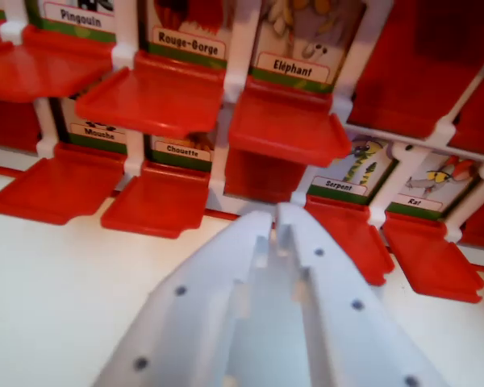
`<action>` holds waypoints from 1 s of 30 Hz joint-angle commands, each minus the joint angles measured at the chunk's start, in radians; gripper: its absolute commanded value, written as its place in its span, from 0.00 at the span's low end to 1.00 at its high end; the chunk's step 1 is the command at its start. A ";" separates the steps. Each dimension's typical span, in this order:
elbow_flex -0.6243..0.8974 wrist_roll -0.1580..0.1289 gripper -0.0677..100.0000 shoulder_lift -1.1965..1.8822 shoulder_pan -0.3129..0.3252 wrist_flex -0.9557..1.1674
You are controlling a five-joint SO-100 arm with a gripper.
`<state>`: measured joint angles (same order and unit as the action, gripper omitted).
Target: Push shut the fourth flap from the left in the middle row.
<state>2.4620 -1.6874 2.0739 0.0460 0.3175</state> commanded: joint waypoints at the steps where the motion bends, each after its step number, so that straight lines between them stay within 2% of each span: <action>1: -0.140 -0.002 0.00 -0.046 0.009 -0.034; 16: -0.242 -0.005 0.00 -0.193 0.023 -0.071; 25: -0.379 0.002 0.00 -0.299 0.028 -0.057; 30: -0.423 -0.008 0.00 -0.330 0.031 -0.055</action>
<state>2.1491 -1.6874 1.7288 0.0660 0.2638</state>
